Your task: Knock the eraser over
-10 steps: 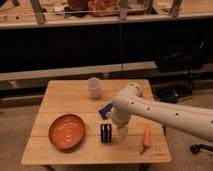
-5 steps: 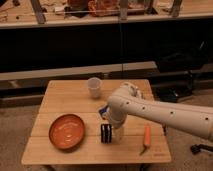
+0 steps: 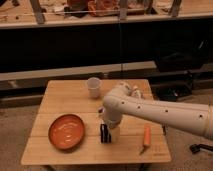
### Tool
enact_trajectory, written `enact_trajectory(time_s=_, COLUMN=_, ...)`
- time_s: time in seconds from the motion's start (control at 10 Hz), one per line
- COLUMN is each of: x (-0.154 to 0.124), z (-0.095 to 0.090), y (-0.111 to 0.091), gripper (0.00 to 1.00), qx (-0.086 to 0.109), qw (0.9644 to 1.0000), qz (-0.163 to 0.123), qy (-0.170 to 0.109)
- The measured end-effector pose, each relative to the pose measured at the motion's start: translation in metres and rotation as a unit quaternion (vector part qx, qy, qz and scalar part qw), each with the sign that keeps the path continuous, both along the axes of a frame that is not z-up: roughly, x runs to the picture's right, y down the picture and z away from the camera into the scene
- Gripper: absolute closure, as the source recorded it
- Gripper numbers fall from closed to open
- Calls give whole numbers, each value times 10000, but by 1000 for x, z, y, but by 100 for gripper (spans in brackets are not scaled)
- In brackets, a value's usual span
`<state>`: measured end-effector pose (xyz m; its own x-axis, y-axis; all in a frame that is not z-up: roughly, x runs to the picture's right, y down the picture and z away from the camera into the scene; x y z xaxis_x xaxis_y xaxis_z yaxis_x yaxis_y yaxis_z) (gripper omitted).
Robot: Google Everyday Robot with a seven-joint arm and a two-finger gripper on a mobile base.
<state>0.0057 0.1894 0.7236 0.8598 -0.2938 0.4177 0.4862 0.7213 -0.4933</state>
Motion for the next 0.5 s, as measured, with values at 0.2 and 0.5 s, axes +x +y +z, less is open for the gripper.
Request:
enact_trajectory(time_s=0.2, x=-4, z=0, y=-1, gripper=20, qx=-25, qw=10000, qz=-5, qy=-15)
enact_trajectory(time_s=0.5, x=-10, z=-3, y=-1, gripper=26, qx=-59, qw=9999, qz=-9, qy=-92)
